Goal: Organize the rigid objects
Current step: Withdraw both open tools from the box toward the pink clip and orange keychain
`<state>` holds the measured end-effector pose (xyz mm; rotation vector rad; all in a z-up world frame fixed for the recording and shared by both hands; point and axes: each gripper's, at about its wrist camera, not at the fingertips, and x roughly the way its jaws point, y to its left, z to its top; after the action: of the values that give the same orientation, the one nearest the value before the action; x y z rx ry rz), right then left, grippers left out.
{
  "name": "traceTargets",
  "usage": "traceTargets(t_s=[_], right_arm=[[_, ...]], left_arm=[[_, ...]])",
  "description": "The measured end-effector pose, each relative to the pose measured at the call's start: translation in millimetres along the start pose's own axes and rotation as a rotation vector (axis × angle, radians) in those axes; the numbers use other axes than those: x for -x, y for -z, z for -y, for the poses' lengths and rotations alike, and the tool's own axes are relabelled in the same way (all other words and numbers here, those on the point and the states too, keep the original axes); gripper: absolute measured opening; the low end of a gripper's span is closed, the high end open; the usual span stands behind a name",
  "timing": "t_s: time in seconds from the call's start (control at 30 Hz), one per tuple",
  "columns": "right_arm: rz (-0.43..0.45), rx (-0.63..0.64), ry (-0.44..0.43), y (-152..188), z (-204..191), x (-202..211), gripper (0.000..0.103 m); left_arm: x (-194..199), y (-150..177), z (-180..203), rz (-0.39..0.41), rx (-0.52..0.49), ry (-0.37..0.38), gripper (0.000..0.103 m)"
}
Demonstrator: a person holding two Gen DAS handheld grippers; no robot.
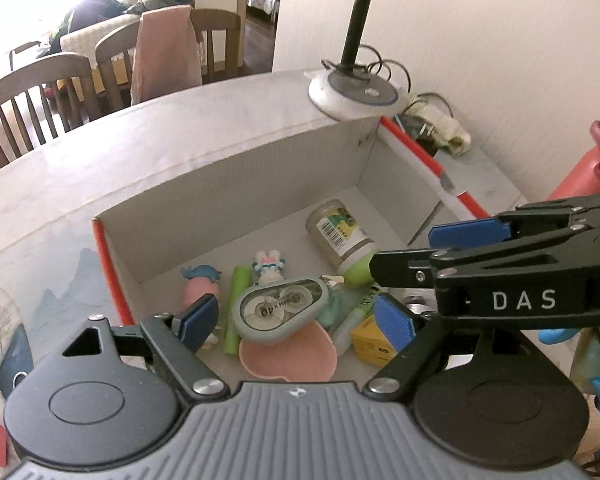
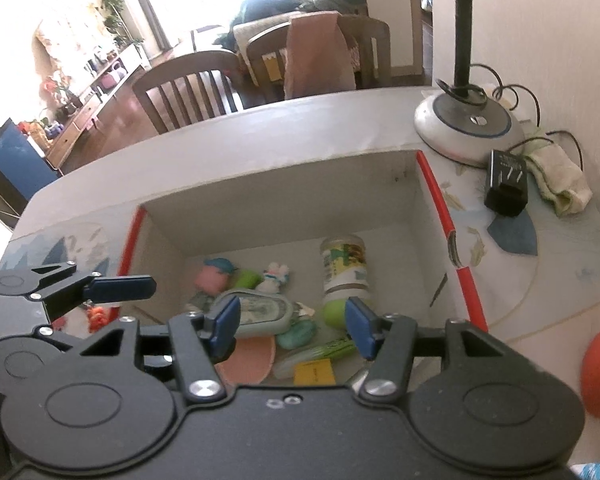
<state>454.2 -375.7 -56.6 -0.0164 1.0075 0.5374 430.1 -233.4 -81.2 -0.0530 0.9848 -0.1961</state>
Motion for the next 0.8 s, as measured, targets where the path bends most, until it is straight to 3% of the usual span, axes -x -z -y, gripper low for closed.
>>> traceTargets(t_s=[0.33,0.8], right_arm=[[0.056,0.02,-0.044,13,-37,27,0.064],[0.1,0.058,-0.105,32,-113,41,0.068]], left_arm=[[51,26,-20,0.09,0.028,-0.008,0.086],[113,73,-84,0.163,0.103,-0.029,0.085]])
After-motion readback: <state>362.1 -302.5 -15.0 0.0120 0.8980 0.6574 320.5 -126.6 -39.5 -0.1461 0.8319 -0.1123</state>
